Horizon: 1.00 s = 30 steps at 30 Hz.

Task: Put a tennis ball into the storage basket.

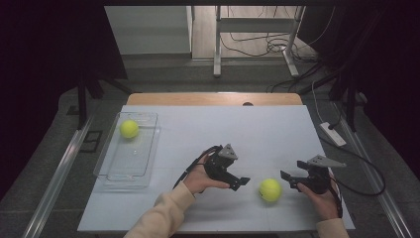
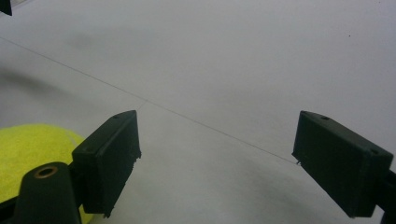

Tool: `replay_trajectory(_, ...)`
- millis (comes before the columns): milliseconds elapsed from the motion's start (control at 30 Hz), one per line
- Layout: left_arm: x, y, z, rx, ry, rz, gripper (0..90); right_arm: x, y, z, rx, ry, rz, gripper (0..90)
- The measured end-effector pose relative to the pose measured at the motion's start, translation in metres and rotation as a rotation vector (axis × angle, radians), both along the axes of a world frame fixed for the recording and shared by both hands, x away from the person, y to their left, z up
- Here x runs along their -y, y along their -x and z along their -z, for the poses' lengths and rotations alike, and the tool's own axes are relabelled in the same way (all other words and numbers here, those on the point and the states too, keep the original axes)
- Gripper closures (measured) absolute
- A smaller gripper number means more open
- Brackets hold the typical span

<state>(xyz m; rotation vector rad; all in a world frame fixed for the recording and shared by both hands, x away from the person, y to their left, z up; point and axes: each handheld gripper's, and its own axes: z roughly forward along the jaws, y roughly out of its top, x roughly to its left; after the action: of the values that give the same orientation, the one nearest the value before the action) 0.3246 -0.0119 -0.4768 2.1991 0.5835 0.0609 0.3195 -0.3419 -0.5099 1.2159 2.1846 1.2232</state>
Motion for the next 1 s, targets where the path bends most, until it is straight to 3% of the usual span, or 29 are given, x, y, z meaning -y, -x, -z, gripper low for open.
replay_trajectory(1000, 0.033, 0.011, 0.006, -0.008, -0.009, 0.094, 8.7, 0.000, 0.000, 0.000, 0.000, -0.004, 0.000, 14.9)
